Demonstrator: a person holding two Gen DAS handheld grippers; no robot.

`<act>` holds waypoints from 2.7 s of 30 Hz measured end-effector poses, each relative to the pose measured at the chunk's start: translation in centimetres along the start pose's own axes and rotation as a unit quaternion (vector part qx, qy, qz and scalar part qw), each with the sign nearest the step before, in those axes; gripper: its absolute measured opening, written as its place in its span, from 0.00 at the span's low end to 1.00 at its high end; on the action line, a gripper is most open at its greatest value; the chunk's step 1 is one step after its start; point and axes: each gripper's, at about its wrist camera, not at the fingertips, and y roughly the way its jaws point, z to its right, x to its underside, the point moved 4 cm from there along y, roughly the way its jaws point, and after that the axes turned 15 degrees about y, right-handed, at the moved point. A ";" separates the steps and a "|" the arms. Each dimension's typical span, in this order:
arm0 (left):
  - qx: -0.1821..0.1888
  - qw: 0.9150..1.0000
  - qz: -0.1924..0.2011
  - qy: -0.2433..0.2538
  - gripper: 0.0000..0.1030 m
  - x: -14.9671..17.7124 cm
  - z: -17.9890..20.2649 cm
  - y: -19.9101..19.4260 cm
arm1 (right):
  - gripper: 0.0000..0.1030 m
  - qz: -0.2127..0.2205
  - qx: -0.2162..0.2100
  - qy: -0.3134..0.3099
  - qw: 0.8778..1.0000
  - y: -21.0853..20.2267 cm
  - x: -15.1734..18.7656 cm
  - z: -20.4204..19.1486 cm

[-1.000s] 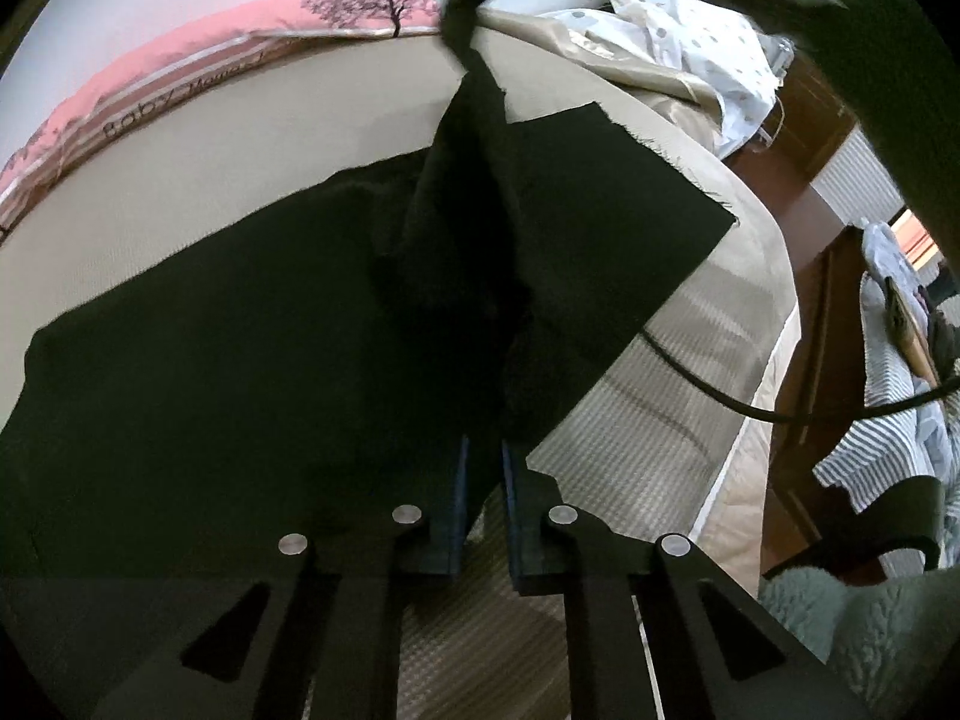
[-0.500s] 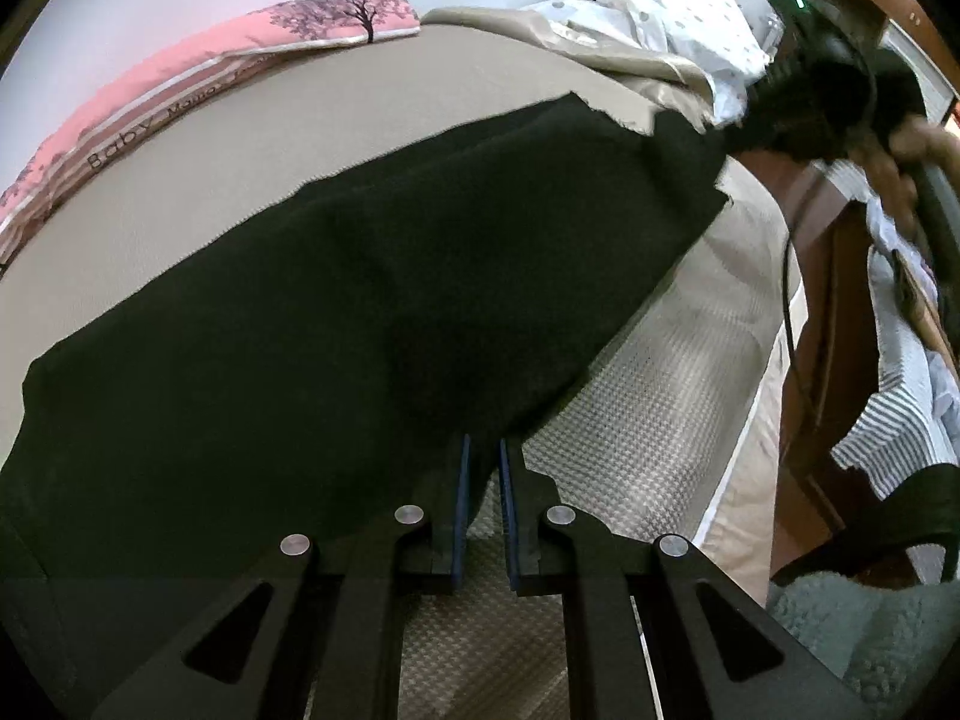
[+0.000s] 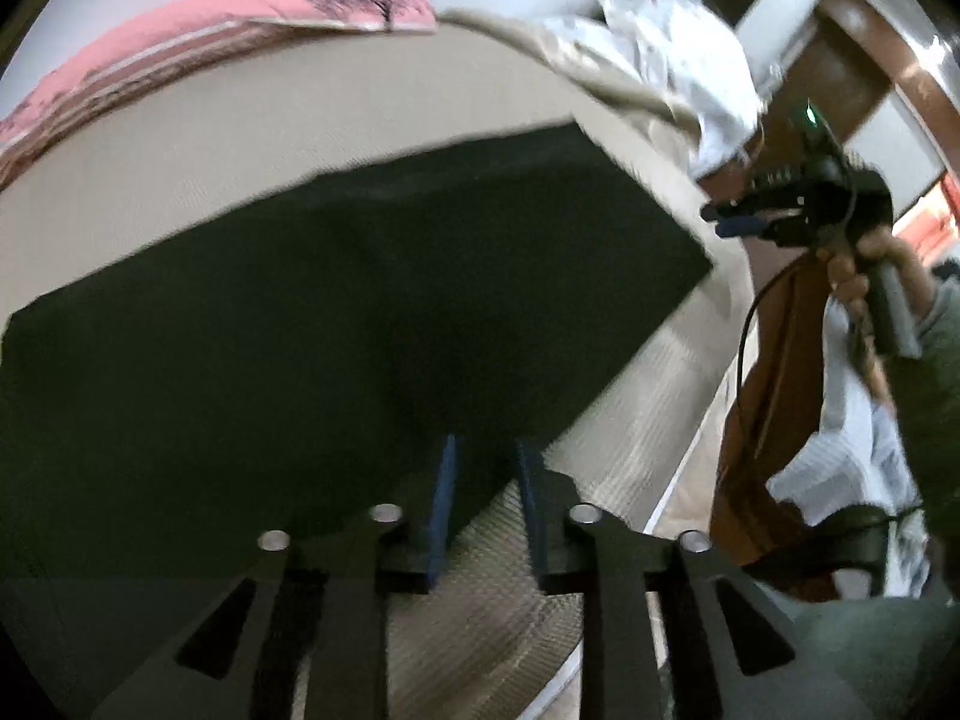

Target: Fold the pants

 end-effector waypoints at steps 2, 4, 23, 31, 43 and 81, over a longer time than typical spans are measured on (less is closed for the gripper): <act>-0.011 0.999 0.023 -0.021 0.53 -0.3 -1.3 -1.5 | 0.28 -0.005 -0.056 -0.039 0.998 -0.4 -1.4 -1.9; -0.047 0.996 0.050 -0.048 0.55 -0.5 -3.5 -3.1 | 0.28 -0.020 -0.108 -0.076 0.991 0.0 -2.9 -4.1; -0.257 0.919 0.024 -0.296 0.55 7.8 -18.2 -7.8 | 0.28 -0.119 -0.118 -0.183 0.969 9.8 -9.9 -9.6; -0.269 0.909 0.004 -0.319 0.55 9.0 -19.3 -7.3 | 0.28 -0.153 -0.159 -0.205 0.954 9.6 -9.4 -9.3; -0.273 0.906 -0.017 -0.323 0.55 9.0 -19.8 -6.1 | 0.11 -0.089 -0.161 -0.229 0.956 7.9 -8.3 -10.0; -0.296 0.922 0.019 -0.248 0.55 8.5 -17.5 -7.4 | 0.31 -0.052 -0.042 -0.084 0.994 3.1 -0.8 0.2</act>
